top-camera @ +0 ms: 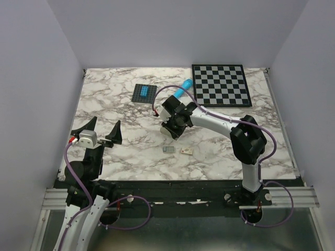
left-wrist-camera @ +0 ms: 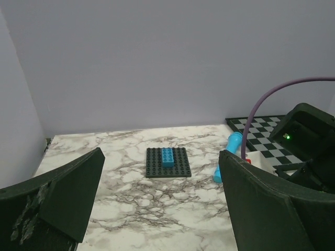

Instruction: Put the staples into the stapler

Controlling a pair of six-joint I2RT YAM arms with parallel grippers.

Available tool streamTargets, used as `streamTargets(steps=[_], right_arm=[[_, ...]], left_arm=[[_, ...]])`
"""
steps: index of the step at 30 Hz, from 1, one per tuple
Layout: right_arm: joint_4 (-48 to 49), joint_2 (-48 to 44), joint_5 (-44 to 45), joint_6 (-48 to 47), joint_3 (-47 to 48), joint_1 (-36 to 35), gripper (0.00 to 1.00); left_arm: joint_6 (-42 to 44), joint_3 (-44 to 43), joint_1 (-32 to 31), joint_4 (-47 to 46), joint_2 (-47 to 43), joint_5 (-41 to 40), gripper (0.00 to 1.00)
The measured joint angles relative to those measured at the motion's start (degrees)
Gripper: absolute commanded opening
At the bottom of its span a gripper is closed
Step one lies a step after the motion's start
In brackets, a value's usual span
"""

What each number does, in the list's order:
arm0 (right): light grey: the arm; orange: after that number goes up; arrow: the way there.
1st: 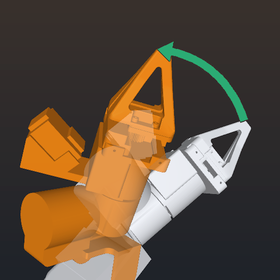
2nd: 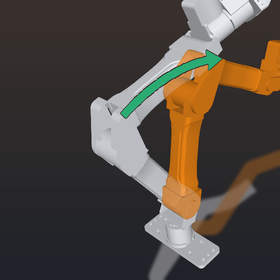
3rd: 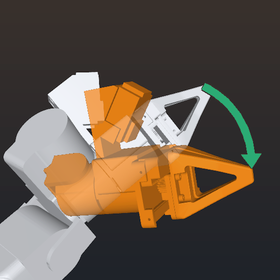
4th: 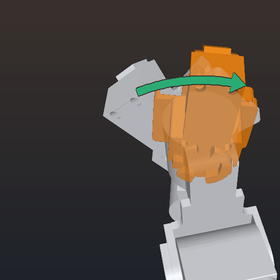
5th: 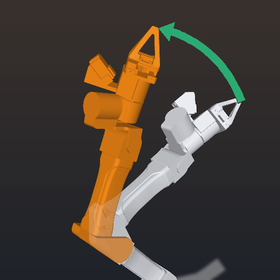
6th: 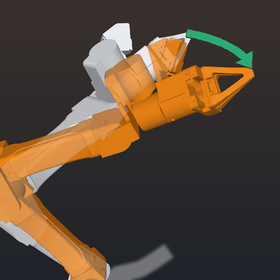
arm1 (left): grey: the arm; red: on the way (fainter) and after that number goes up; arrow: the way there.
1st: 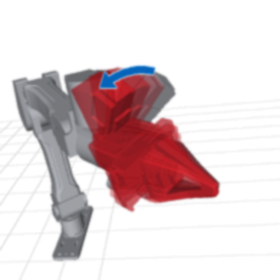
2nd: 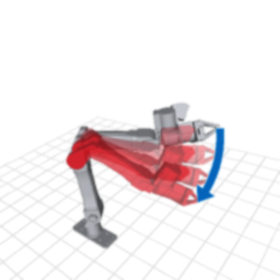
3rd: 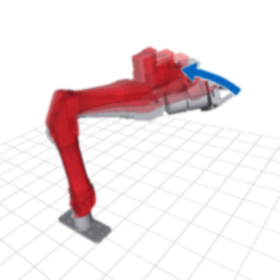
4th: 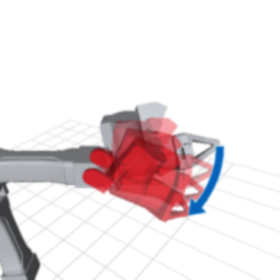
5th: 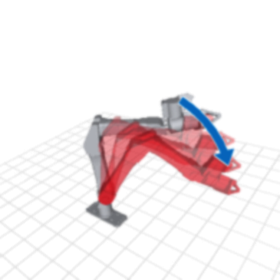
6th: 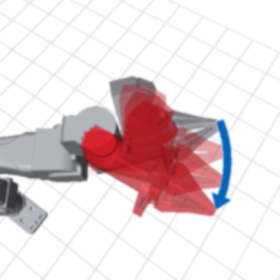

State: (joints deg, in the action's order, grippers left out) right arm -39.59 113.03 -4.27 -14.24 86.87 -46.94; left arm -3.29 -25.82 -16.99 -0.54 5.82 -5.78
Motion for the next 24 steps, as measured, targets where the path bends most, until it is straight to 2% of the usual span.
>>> streamTargets(steps=[1, 4, 24], right_arm=[[-0.07, 0.11, 0.17, 0.09, 0.02, 0.02, 0.09], [-0.26, 0.13, 0.44, 0.04, -0.04, -0.11, 0.01], [1.97, -0.96, 4.92, 4.81, -2.32, -0.61, 0.01]], left_arm=[[0.00, 0.00, 0.00, 0.00, 0.00, -0.02, 0.99], [0.00, 0.00, 0.00, 0.00, 0.00, 0.00, 0.99], [0.02, 0.00, 0.00, 0.02, 0.35, 0.00, 0.99]])
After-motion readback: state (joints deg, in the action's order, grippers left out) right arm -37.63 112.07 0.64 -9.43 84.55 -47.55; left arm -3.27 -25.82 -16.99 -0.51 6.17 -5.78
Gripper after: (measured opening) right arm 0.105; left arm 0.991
